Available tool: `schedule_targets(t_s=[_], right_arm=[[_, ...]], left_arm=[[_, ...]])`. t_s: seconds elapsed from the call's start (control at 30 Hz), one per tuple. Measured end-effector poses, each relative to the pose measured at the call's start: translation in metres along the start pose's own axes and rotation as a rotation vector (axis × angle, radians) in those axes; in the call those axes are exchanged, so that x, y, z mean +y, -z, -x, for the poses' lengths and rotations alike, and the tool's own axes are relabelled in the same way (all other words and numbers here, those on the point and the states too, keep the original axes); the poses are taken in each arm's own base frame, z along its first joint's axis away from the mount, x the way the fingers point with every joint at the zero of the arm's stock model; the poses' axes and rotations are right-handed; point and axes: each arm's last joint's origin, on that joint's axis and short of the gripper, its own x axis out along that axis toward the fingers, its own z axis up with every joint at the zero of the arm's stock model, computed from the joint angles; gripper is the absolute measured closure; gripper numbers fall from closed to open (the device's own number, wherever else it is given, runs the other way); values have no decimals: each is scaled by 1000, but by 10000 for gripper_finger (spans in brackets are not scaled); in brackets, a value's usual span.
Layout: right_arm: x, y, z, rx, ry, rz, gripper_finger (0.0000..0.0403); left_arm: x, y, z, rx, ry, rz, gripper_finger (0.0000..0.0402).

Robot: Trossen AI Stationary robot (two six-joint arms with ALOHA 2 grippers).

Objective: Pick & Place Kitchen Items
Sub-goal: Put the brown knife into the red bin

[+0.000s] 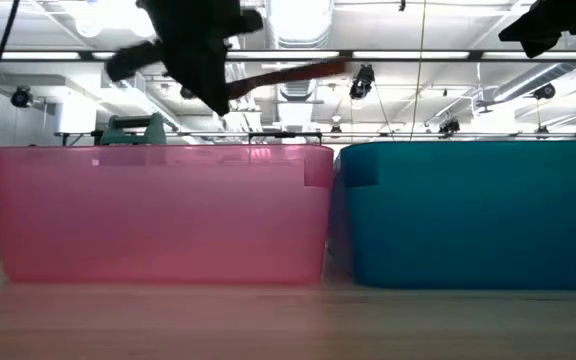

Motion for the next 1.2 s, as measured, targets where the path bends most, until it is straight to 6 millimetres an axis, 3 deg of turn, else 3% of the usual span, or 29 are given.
schedule_targets(t_s=[0.2,0.4,0.6,1.2], right_arm=[[0,0,0,0,0,0,394],[0,0,0,0,0,0,394],[0,0,0,0,0,0,394],[0,0,0,0,0,0,394]], left_arm=[[-28,-24,11,-58,16,16,401],[-44,-25,-7,-3,53,-43,401],[-45,-19,-27,70,88,-83,401],[-36,-10,-34,40,193,-141,401]])
